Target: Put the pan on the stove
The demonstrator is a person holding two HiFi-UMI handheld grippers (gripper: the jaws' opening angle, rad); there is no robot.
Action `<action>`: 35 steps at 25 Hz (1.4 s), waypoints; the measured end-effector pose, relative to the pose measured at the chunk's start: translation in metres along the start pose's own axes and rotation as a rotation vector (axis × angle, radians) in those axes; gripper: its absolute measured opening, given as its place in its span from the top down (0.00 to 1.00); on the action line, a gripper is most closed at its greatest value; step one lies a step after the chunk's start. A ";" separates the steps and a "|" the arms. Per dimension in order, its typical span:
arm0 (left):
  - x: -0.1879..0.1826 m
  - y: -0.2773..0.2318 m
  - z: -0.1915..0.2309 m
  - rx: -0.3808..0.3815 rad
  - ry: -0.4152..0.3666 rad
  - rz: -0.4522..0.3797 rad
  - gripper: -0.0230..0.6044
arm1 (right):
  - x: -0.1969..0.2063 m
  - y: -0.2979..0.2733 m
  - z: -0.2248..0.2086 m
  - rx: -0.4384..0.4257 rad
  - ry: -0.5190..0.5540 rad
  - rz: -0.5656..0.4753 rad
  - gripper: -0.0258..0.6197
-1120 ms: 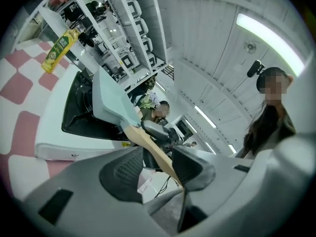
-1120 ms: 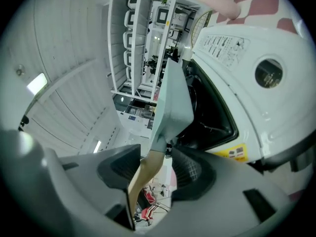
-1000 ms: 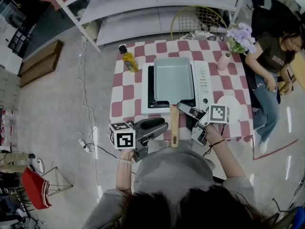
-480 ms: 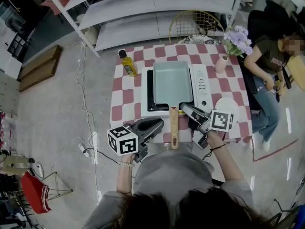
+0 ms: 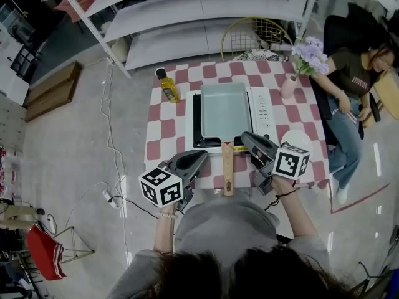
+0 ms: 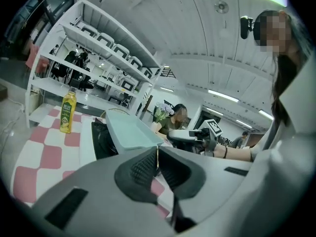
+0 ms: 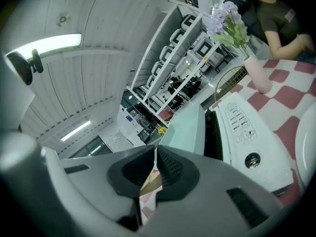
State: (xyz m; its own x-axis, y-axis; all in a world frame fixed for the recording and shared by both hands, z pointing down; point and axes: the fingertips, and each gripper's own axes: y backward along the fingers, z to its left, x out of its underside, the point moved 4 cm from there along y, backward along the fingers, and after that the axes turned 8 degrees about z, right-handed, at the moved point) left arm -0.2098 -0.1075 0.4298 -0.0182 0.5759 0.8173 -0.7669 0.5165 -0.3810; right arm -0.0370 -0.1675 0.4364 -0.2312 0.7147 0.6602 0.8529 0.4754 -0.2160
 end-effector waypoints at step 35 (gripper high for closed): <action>-0.031 0.007 0.011 -0.281 -0.207 -0.117 0.92 | -0.036 0.031 -0.002 0.171 0.351 -0.174 0.92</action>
State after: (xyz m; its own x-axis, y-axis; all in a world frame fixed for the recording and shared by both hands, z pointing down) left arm -0.2215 -0.1284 0.4065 -0.0922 0.3773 0.9215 -0.5661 0.7415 -0.3602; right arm -0.0019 -0.1797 0.4070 -0.1660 0.4120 0.8960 0.7184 0.6729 -0.1763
